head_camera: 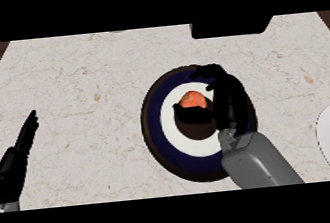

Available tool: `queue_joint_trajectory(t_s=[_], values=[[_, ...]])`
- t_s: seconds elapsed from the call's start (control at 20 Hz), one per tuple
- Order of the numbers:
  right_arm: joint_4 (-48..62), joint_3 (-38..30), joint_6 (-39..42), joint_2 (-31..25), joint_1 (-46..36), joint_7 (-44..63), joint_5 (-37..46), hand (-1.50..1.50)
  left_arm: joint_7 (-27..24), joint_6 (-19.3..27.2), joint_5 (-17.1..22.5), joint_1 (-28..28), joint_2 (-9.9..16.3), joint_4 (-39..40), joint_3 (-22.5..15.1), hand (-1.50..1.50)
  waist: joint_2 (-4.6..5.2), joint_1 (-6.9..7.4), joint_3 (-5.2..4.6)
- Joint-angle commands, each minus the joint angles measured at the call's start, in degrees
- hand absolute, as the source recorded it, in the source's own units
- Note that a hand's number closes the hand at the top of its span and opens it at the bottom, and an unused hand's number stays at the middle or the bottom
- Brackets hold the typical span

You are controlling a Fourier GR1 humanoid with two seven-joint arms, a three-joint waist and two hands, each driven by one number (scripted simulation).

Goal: Pick the squash from the plate and place it in the plate

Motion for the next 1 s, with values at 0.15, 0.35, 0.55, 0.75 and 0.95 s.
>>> queue_joint_trajectory(t_s=[0.15,0.35,0.55,0.75,0.95], values=[[6.2,-0.7,-11.5,0.9,-3.6,-5.0,-3.3,-1.5,0.5,-0.7,-1.4,1.2,-0.8,-1.9,0.7,0.0,-0.12,-0.23,0.02],[-2.2,-5.8,-18.1,0.1,1.8,-10.4,-6.3,-1.5,0.6,0.5,-2.2,2.4,-1.9,-2.9,-0.1,0.0,-0.18,-0.71,0.1],[-7.6,-8.0,-22.8,0.1,9.3,-11.0,-7.8,-1.5,1.9,-2.5,0.4,2.5,0.5,-3.6,2.7,0.0,-0.27,-0.94,0.07],[-19.6,-8.8,-22.8,-2.8,19.0,-17.5,-17.7,-1.5,-0.2,0.3,-2.1,3.6,-3.1,-3.0,0.3,0.0,-0.39,-1.49,0.12],[-21.8,-13.3,-22.5,-5.0,25.4,-33.0,-34.9,-1.5,0.9,-0.6,-1.9,2.3,-1.5,-2.5,1.7,0.0,-0.18,-1.32,0.2]])
